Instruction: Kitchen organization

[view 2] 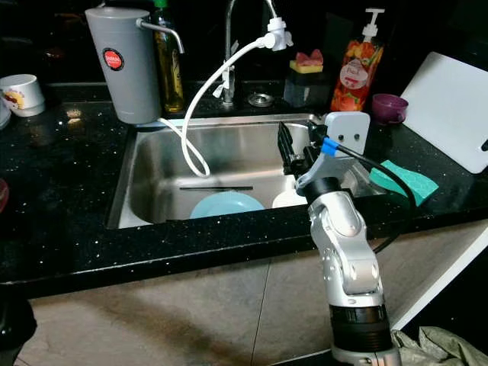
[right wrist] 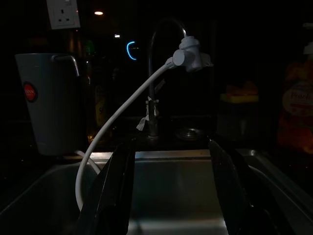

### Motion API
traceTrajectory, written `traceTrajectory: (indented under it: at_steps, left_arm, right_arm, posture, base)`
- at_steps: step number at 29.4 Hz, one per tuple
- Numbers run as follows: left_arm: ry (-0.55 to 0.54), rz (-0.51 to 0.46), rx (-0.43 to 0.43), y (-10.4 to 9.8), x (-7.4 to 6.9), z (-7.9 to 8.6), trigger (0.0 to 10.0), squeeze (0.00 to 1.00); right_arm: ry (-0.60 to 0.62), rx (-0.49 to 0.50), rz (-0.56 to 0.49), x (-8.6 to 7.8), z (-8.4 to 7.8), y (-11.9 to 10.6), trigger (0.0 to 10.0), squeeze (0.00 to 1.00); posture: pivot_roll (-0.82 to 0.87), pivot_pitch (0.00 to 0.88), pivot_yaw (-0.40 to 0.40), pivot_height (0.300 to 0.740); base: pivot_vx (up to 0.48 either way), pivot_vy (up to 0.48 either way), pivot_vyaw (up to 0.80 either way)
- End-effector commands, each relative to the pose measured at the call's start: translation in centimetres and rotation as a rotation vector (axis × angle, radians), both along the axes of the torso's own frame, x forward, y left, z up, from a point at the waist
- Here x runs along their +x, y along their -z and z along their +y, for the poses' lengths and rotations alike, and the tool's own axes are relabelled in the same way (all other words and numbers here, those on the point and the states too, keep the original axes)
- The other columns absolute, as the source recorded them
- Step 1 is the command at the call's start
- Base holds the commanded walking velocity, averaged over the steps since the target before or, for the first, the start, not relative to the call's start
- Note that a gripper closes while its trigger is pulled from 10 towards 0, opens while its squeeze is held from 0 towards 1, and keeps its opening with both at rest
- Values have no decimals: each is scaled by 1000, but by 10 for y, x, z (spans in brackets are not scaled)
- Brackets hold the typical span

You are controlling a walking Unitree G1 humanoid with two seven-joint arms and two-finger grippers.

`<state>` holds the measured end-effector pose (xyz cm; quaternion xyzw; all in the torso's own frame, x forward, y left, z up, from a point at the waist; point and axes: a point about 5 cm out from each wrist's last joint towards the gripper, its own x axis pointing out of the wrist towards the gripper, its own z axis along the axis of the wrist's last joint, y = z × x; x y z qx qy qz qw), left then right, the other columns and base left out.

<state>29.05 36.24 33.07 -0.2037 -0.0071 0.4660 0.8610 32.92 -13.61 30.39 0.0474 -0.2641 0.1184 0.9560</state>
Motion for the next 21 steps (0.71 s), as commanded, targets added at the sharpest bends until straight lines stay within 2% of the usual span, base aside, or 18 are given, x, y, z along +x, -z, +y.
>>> traceTrajectory:
  at_steps: [1,6,9,10,12,13,14,15,16,18,19,20,21]
  left_arm:
    - [-31,10,-46,5,-3,8,9176,0]
    - [-43,8,-81,5,-4,12,8980,0]
    - [-56,6,-73,5,-5,14,8431,0]
    - [-57,4,-71,4,-6,14,7922,0]
    - [-58,3,-71,4,-5,15,7922,0]
    - [-60,1,-71,4,-5,15,6431,0]
    - [-62,0,-70,4,-6,15,6314,0]
    - [-68,-3,-70,4,-6,16,5686,0]
    - [-75,-6,-68,3,-6,17,4588,0]
    - [-81,-9,-66,2,-6,18,3922,0]
    - [-80,-9,-67,2,-6,18,2510,0]
    - [-80,-9,-67,2,-6,18,2510,0]
    - [-80,-9,-78,3,-6,18,1137,0]
  right_arm:
    - [8,10,-6,0,-2,0,10000,0]
    - [9,10,-6,0,-2,0,10000,0]
    - [9,9,-7,0,-2,0,10000,0]
    - [9,9,-7,0,-2,0,10000,0]
    - [9,9,-7,0,-2,0,10000,0]
    - [9,9,-6,0,-2,-1,10000,0]
    - [10,9,-6,0,-2,-1,10000,0]
    - [10,9,-6,0,-2,-1,10000,0]
    - [10,9,-6,0,-2,-1,10000,0]
    - [11,9,-6,0,-2,0,10000,0]
    - [11,8,-6,0,-2,-1,10000,0]
    - [11,8,-6,0,-2,-1,10000,0]
    - [10,9,-7,0,-2,-1,10000,0]
  posture:
    - [120,177,-52,740]
    - [120,178,-51,740]
    - [120,178,-51,740]
    - [120,178,-51,740]
    - [120,178,-51,740]
    - [120,178,-51,740]
    - [120,178,-51,740]
    - [120,178,-51,740]
    - [120,178,-51,740]
    - [120,178,-51,740]
    - [120,178,-51,740]
    - [120,178,-51,740]
    - [120,178,-51,740]
  base:
    - [0,0,0]
    - [0,0,0]
    - [0,0,0]
    - [0,0,0]
    - [0,0,0]
    - [0,0,0]
    - [0,0,0]
    - [0,0,0]
    - [0,0,0]
    - [0,0,0]
    - [0,0,0]
    - [0,0,0]
    - [0,0,0]
